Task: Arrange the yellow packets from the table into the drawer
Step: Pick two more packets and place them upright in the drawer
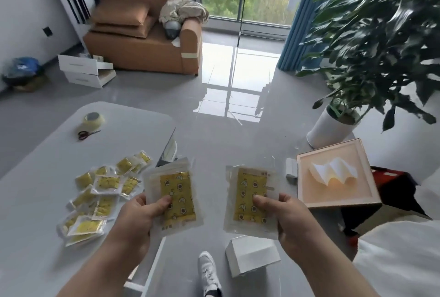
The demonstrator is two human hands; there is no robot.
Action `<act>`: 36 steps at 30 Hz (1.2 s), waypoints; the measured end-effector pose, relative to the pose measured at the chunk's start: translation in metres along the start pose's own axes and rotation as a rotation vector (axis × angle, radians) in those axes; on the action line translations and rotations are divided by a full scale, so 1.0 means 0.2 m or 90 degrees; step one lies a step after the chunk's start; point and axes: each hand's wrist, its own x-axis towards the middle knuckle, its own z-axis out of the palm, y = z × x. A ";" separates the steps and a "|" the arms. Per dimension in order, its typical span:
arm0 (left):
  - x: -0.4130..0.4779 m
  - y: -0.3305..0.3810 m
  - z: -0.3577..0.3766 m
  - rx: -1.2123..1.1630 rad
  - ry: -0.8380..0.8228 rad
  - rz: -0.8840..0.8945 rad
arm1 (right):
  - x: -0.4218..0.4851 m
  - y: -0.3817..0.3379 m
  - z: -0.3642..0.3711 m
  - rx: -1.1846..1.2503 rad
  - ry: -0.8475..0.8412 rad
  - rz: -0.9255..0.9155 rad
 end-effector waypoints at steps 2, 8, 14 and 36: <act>0.11 0.02 0.01 -0.022 0.019 0.011 | 0.14 -0.06 0.06 -0.025 -0.033 0.013; 0.52 0.16 -0.01 -0.095 0.078 0.023 | 0.66 -0.30 0.35 -0.151 -0.098 0.029; 0.78 0.36 -0.12 -0.152 0.135 0.028 | 1.00 -0.50 0.63 -0.228 -0.158 0.051; 0.82 0.34 -0.51 -0.391 0.550 0.102 | 1.69 -0.32 1.55 -0.465 -0.492 0.209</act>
